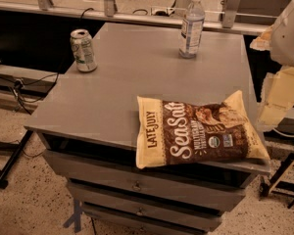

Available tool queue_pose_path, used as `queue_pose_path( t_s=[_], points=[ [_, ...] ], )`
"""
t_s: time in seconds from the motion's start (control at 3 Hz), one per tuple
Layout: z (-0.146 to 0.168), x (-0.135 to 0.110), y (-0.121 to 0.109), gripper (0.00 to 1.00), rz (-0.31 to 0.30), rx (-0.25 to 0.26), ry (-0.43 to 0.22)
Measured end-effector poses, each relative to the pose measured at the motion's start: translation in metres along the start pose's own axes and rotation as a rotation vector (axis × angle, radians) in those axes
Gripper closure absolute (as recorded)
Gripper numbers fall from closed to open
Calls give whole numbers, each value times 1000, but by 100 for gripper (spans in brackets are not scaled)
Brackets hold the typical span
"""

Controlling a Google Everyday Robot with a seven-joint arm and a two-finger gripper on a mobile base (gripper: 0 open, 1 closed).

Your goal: Knock blue plastic bottle over

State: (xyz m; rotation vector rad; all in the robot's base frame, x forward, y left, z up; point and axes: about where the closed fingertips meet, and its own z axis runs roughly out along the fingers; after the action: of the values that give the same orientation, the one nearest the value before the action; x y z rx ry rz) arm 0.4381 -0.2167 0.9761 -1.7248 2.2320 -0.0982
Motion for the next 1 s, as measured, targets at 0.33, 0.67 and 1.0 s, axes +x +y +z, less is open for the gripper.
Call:
queue_pose_path(
  t_s=[0.33,0.67,1.0],
  points=[
    [0,0,0,0,0,0,0],
    [8,1,-33,0,32,51,-31],
    [28,0,-99,0,109,108,-102]
  ],
)
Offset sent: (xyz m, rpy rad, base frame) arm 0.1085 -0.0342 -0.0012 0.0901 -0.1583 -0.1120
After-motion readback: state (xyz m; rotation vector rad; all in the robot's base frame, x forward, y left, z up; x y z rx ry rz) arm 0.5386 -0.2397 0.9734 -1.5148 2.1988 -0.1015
